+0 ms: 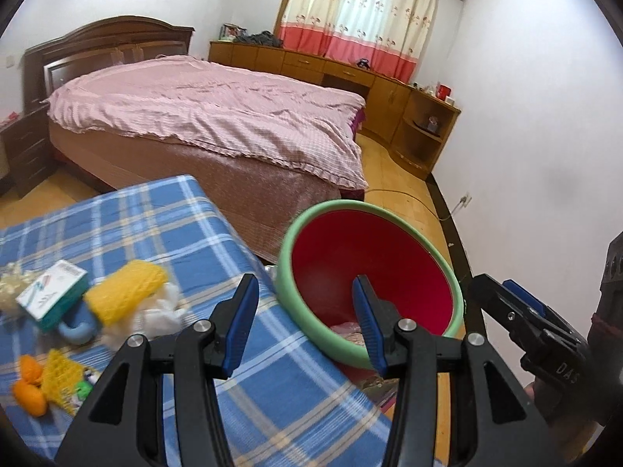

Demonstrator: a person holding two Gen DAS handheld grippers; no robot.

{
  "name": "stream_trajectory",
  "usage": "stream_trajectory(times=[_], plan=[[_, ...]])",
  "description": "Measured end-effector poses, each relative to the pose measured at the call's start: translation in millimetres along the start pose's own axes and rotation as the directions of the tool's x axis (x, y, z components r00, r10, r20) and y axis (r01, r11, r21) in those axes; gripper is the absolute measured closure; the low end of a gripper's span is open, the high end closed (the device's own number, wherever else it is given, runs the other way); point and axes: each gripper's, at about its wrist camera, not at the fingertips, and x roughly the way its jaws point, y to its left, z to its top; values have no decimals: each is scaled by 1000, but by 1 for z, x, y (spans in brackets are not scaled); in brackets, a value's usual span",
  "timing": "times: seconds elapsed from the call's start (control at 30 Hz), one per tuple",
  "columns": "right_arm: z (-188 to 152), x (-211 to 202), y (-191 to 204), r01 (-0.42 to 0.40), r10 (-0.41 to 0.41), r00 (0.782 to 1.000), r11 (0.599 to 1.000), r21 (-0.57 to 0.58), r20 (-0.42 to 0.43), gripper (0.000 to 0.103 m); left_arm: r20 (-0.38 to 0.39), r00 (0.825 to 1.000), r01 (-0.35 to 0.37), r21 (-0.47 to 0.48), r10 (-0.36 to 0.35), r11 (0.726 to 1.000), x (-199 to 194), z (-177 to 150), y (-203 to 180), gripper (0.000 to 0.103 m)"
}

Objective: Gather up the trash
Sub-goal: 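Move both tools back over the table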

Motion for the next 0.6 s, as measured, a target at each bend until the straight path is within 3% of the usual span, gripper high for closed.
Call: stream_trajectory(times=[0.33,0.6], plan=[[-6,-23,40,-66,66,998,998,-22,-19,4,28,995,-96,-50,98,994,-51,-5,40,53],[-12,-29,71,-117,115,993,992,-48,-38,4,32,978,-200,-103,205,974,-83,-16,83,53]])
